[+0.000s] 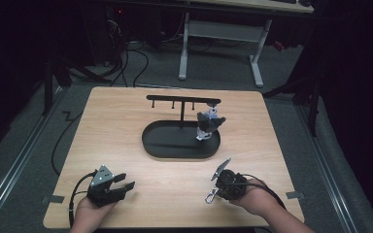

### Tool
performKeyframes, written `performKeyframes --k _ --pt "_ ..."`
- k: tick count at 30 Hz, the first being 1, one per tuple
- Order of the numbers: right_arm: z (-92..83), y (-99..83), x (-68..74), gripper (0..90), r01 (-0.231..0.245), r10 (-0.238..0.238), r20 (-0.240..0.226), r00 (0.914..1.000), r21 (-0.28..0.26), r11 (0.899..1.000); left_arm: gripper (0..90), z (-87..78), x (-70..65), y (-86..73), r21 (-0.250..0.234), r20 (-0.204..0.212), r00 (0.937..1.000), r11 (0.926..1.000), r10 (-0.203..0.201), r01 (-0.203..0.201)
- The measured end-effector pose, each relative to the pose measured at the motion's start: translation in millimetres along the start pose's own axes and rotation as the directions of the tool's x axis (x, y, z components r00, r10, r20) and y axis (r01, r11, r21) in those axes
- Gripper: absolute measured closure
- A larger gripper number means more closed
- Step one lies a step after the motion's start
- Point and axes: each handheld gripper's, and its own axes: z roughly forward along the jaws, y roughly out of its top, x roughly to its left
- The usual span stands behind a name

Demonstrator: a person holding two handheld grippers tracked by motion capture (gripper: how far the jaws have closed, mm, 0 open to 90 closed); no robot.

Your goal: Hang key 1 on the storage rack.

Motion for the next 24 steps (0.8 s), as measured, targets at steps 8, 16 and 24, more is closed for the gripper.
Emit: performKeyframes --k 8,16,24 --pt "1.4 3.3 1.3 88.8 -0.011 0.011 -0.011 0.9999 0.004 1.000 49.0 0.0 -0.4 0.0 0.003 0.002 1.0000 1.0000 0.003 -0.003" --pt "7.6 8.5 3.5 85.9 0.004 -0.003 -0.009 1.0000 0.015 1.000 48.7 -0.1 0.3 -0.3 0.003 0.003 1.0000 1.0000 0.002 -0.002" --pt "5.2 12.1 1.9 89.0 -0.003 0.003 0.003 1.0000 0.016 1.000 48.6 0.2 0.0 -0.3 0.007 0.005 1.0000 1.0000 0.004 -0.004"
